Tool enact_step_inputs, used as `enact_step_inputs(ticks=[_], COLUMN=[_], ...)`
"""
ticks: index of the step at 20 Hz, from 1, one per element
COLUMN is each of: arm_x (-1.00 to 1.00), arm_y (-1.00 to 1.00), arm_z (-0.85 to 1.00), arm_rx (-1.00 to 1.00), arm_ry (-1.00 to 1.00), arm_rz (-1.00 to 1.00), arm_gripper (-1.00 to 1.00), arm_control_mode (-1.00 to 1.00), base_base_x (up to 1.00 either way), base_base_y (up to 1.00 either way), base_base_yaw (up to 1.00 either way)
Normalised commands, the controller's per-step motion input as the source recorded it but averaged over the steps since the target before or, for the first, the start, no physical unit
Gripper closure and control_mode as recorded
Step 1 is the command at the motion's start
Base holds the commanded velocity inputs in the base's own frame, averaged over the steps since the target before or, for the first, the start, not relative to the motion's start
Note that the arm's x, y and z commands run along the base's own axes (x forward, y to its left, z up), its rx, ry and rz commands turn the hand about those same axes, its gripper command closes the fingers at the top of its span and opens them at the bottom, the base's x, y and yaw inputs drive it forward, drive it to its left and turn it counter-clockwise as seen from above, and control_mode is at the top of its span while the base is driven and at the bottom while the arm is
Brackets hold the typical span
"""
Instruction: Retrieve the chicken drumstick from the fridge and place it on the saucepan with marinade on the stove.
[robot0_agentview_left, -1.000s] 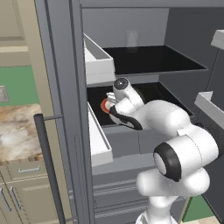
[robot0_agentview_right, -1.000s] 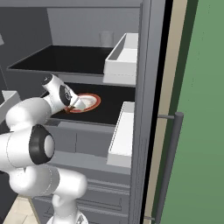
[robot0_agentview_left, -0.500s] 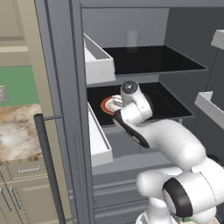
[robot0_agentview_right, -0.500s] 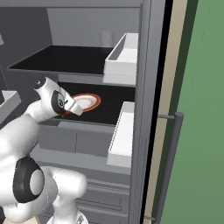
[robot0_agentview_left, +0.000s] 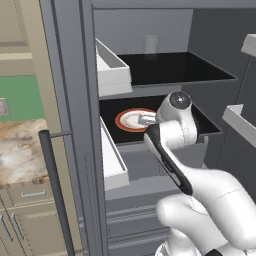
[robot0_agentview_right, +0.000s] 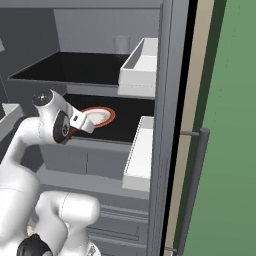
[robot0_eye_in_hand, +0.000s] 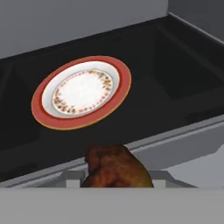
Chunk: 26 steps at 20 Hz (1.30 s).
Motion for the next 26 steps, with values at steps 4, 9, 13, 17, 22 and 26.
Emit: enact_step_inputs(ticks=[4,9,13,17,22,26], arm_x=[-0.96,-1.0,-1.0,-1.0,-1.0,-0.8], arm_y=[0.0,0.0,0.0,0.0,0.0,0.0], arm_z=[0.48,0.6,0.46,0.38,0.34,0.14], arm_rx=[0.0,0.0,0.01,0.03,0.04,0.01], arm_ry=[-0.01,-0.05,-0.06,-0.05,-0.02,-0.01], arm_rz=[0.35,0.28,0.2,0.13,0.11,0.06], arm_gripper=[1.0,1.0,1.0,1.0,1.0,1.0], arm_control_mode=[-1.0,-1.0,-1.0,-1.0,-1.0,-1.0], base_base_x=[0.0,0.0,0.0,0.0,0.0,0.0], base_base_y=[0.0,0.0,0.0,0.0,0.0,0.0], base_base_yaw=[0.0,0.0,0.0,0.0,0.0,0.0])
